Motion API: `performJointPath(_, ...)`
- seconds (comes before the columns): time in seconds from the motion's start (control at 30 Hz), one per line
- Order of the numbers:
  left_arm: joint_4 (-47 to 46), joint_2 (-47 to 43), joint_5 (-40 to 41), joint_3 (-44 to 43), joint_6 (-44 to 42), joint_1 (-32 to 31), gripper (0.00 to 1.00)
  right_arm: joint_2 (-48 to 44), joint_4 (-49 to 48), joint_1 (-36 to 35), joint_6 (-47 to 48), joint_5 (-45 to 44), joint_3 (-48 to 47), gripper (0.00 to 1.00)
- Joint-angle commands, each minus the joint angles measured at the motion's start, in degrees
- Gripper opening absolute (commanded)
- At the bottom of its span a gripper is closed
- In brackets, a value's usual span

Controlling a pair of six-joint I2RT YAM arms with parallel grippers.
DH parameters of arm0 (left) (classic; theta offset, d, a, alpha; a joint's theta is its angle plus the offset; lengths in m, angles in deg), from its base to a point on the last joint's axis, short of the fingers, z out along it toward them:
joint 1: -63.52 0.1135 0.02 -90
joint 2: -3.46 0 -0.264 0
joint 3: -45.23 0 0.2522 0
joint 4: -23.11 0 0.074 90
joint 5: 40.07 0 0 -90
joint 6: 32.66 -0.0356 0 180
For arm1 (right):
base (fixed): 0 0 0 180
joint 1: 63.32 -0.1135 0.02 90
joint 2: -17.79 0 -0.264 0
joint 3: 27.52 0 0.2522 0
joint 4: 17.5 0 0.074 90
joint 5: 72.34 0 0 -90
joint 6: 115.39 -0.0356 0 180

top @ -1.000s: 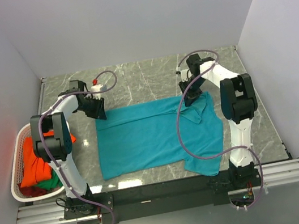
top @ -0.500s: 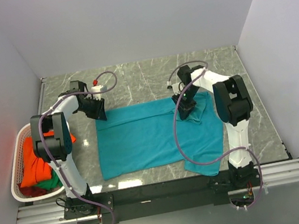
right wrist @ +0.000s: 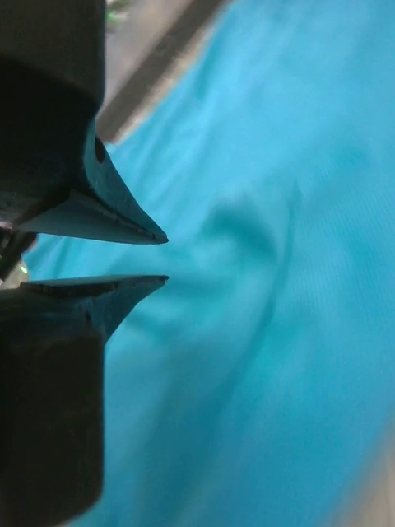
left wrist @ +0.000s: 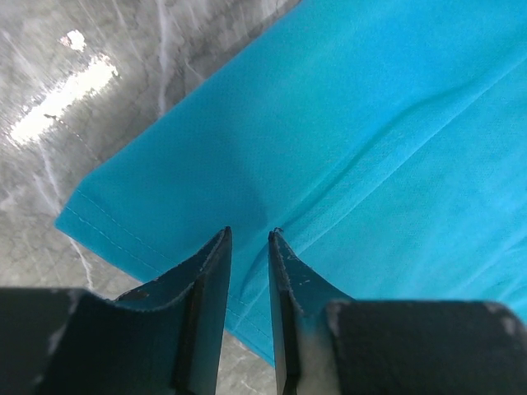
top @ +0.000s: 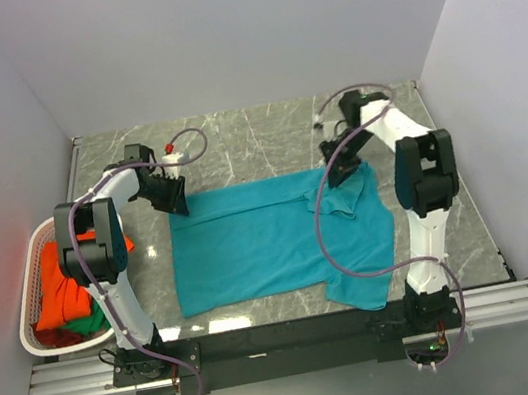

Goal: Fold and stack the t-shirts
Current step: Fold the tshirt

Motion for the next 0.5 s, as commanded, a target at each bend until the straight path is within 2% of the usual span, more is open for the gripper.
performJointPath(0.0,1.1,-1.0,0.3,0.1,0.2,-0.7,0.30,-0.2,-1.7,2.8,-2.4,-9.0,-4.2,0.26)
performJointPath(0.27,1.6,4.5,6.9,-2.8,3.1,-1.9,0.28,6.3,-4.4,2.7,-3.2,-22.1,-7.3,0.13)
performJointPath(0.47,2.1,8.6,7.9,-6.5,5.0,-1.9,0.28,10.7,-6.4,2.6,-3.4,-32.2,-10.8,0.09)
